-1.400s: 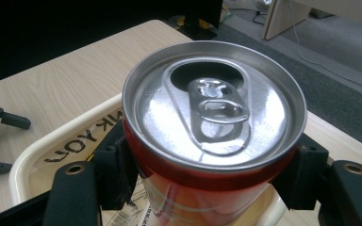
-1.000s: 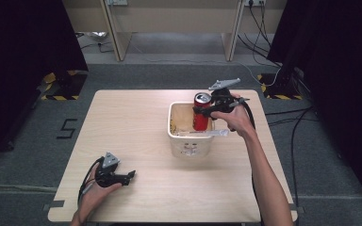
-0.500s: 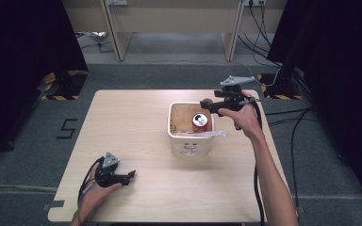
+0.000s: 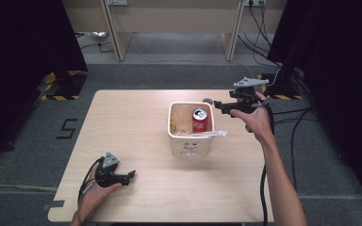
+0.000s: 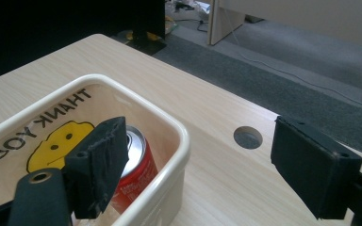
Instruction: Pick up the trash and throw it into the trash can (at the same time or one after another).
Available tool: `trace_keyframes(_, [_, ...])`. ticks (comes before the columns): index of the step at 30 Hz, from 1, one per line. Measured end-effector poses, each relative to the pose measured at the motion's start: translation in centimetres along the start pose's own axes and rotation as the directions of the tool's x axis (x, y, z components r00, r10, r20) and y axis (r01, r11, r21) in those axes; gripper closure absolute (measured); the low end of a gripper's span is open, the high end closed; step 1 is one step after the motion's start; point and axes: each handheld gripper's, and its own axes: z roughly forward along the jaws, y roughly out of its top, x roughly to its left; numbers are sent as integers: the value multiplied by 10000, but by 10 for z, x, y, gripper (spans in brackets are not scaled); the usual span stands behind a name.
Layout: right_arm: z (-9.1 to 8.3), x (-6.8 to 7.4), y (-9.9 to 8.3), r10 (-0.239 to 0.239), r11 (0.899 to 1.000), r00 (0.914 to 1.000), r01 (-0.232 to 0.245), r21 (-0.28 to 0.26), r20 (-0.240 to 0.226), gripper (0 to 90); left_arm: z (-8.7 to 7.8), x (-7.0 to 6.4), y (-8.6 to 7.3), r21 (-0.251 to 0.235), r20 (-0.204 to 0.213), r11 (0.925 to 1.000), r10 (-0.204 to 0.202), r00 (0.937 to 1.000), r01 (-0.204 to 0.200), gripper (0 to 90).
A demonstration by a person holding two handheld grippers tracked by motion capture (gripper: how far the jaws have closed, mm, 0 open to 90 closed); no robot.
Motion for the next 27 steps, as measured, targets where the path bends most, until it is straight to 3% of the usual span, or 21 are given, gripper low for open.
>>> trace_keyframes(16, [-23, -5, -12, 43, 9999, 9957, -53, 104, 927, 205, 0, 0, 0, -27, 3, 10000, -24, 10000, 24, 133])
trace_keyframes(27, [-32, -3, -19, 33, 9999, 9957, -44, 127, 928, 201, 0, 0, 0, -18, 5, 10000, -13, 10000, 13, 134])
